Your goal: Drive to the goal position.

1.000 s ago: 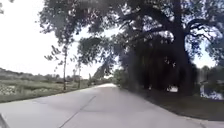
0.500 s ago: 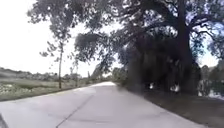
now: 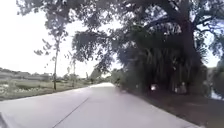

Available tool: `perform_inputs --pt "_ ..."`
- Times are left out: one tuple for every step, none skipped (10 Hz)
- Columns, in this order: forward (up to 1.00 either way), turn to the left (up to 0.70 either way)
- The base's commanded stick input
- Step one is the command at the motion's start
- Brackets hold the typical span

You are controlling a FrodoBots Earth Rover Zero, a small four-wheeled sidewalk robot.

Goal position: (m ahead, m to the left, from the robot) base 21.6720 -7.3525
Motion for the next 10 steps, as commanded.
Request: perform_inputs --pt "1.00 0.00" --pt "1.00 0.00" --pt "1.00 0.00" --pt "1.00 0.00" --pt "1.00 0.11" --pt "1.00 0.40" --pt "1.00 0.39" --pt "1.00 0.19" --pt "1.00 0.06" --pt "1.00 0.25"
